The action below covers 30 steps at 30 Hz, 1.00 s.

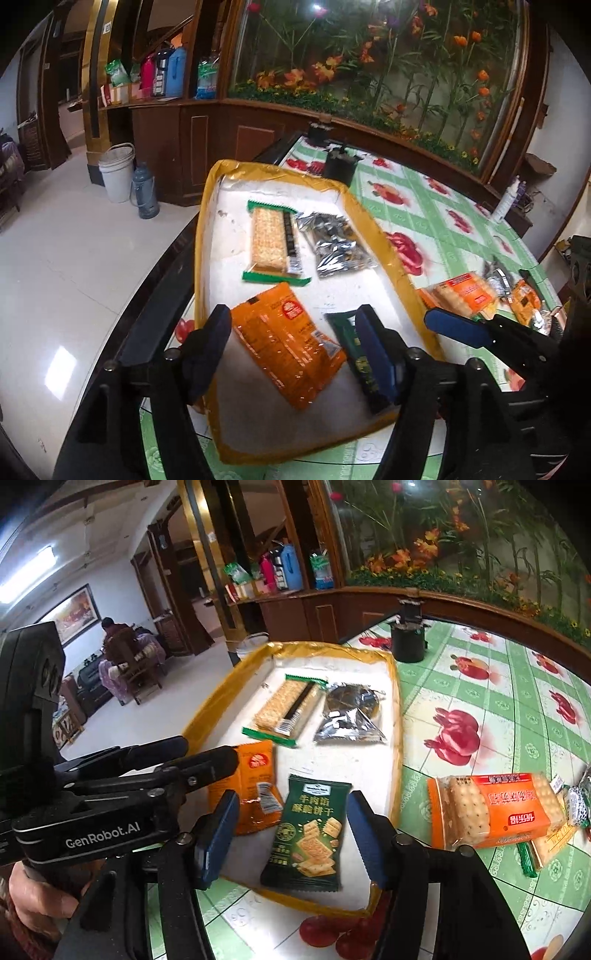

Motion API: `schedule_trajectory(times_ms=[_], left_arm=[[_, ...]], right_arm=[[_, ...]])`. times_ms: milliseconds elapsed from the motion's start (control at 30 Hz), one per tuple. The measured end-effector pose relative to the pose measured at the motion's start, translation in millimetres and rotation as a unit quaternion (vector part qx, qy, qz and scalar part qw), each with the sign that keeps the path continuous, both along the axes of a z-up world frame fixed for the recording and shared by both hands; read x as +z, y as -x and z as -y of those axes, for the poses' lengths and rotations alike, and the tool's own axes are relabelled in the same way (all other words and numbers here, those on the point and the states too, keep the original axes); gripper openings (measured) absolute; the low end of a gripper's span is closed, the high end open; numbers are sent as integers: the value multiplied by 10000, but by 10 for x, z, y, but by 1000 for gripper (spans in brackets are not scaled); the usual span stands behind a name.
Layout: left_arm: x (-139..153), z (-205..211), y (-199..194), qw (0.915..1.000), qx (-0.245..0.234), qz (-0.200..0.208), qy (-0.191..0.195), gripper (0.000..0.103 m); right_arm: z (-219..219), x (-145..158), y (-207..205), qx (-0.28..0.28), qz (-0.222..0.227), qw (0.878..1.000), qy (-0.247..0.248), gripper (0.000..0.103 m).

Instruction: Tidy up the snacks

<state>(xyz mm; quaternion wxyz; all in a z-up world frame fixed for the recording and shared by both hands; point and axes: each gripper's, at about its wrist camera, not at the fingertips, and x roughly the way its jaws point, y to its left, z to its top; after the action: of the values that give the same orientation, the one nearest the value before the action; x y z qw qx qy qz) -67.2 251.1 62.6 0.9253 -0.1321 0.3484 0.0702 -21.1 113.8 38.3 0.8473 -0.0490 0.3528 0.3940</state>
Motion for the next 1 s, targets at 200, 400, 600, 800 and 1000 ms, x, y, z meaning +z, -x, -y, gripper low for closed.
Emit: schedule_trajectory(times_ms=[200, 400, 600, 800, 1000], left_arm=[[113, 81, 11, 9998, -119, 181, 39, 71], [169, 227, -20, 9992, -338, 213, 0, 71], [222, 615, -200, 9953, -961, 126, -30, 71], [187, 1174, -773, 9825, -1828, -305, 193, 76], [-36, 1618, -1447, 9732, -2128, -862, 140, 76]], right_arm=[[216, 131, 11, -42, -52, 9995, -317, 65], [716, 233, -115, -286, -379, 9962, -735, 65], [1566, 227, -308, -1041, -555, 9850, -1263, 65], [2335, 148, -567, -1949, -917, 9618, -1690, 65], [2708, 96, -700, -2386, -1307, 9356, -2252, 65]])
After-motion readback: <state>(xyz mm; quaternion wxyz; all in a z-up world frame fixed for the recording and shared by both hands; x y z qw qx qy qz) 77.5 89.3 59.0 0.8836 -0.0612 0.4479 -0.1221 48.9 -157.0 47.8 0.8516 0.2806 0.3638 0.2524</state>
